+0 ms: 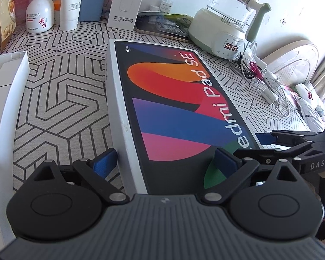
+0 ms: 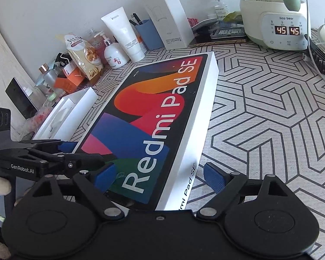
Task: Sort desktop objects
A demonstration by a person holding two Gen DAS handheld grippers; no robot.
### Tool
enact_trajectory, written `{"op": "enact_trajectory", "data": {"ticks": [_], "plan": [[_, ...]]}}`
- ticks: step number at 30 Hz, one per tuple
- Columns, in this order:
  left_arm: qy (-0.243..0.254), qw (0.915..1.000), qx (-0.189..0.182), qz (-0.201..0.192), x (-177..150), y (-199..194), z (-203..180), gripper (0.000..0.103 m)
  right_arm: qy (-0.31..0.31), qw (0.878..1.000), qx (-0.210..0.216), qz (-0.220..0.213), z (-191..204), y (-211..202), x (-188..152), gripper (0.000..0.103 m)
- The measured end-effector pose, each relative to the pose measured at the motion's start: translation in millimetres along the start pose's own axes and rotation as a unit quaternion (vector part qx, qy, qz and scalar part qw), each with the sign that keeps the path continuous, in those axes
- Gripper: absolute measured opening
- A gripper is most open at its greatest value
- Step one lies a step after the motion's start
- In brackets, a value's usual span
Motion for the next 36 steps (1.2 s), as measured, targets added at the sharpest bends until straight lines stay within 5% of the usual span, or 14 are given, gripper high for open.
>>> {"op": "enact_trajectory", "data": {"ticks": [8,11,36], "plan": [[0.003,1.0000,-0.003,0.001,0,1,0,0.102,-0.012,1.000,0.010,0.010,4,7,4,0.094],[0.007,0.9999,-0.005,-0.006,0,-1,1,0.100,-0.037,0.999,0.016,0.015,10,10,2,0.103],[0.031,0.9991,-0.027,-0.009,-8,-15,-6,0.096,-0.008,1.000,0.016,-0.020,2,-7,0,0.093]]}}
Point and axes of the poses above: each gripper's, at about its wrist camera, not at the fingertips, and y roughly the way its jaws point, z to its left, x to its top, the point moved 10 cm from there along y, roughly the way its jaws point, and after that the axes turned 5 degrees about z, right-handed, at the moved point
